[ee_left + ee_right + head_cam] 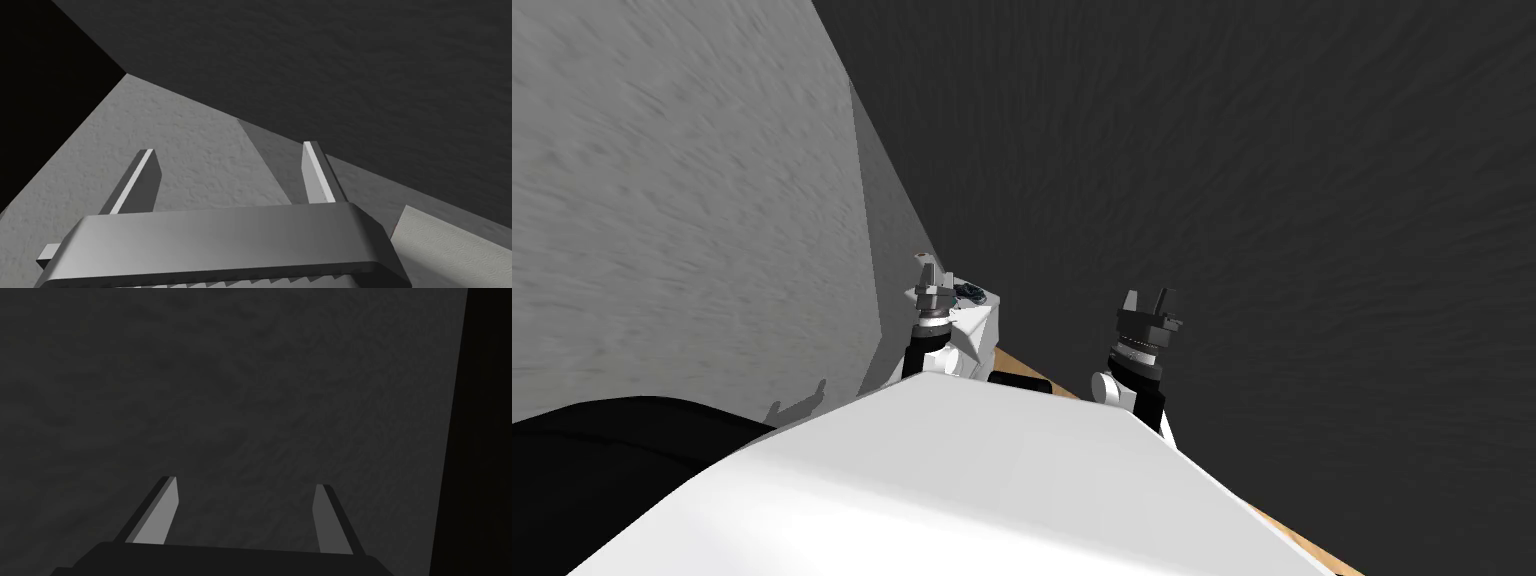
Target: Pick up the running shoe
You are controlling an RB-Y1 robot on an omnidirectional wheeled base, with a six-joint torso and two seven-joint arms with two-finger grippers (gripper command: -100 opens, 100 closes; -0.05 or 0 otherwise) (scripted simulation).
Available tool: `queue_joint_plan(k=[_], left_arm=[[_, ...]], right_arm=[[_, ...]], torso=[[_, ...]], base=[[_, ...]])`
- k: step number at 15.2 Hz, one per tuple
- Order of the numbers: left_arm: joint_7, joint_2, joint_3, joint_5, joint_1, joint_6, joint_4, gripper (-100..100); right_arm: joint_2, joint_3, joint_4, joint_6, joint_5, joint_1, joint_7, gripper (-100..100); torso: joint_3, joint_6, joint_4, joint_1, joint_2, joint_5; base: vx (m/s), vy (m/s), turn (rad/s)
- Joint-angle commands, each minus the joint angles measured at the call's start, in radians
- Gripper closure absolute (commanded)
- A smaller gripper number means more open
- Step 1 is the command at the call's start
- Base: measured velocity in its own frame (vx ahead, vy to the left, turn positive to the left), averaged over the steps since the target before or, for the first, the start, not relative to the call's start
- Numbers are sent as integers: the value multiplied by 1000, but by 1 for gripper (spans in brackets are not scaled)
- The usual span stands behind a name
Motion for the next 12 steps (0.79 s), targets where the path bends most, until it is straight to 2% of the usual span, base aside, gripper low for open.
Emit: queue_joint_plan(k=[1,2,3,5,6,7,8,9,10,11,12], left_arm=[[1,35,4,6,-3,18,-2,-100],[3,61,7,13,-6,37,-3,-100],[3,61,7,13,-6,37,-3,-100],[7,115,18,32,-14,90,-8,-100],[7,117,18,32,-14,92,-8,-100],[10,145,26,44,-20,124,-10,-100],[10,145,26,44,-20,127,-10,-100],[14,174,34,58,-26,159,-14,-100],[14,174,34,58,-26,168,-14,-100],[17,203,43,74,-33,194,-17,-100],[17,203,43,74,-33,213,-17,-100]], right_arm=[[0,0,0,0,0,0,0,0],[0,0,0,0,0,0,0,0],[0,0,0,0,0,0,0,0],[0,0,0,0,0,0,0,0],[0,0,0,0,0,0,0,0],[0,0,0,0,0,0,0,0],[0,0,0,0,0,0,0,0],[0,0,0,0,0,0,0,0],[0,0,0,0,0,0,0,0],[0,0,0,0,0,0,0,0],[0,0,0,0,0,0,0,0]], torso=[[0,0,0,0,0,0],[0,0,0,0,1,0],[1,0,0,1,2,0],[3,0,1,1,5,0],[3,0,1,1,5,0],[3,0,1,1,5,0],[2,0,1,1,4,0],[2,0,1,1,3,0],[2,0,1,0,3,0],[1,0,1,0,2,0],[1,0,0,0,2,0]], base=[[-21,3,-27],[-54,11,-46],[-74,15,-32],[-70,12,-46],[-59,6,-37],[-46,1,-44],[-33,-2,-32],[-27,-8,-41],[-23,-9,-33],[-20,-11,-51],[-18,-10,-40]])
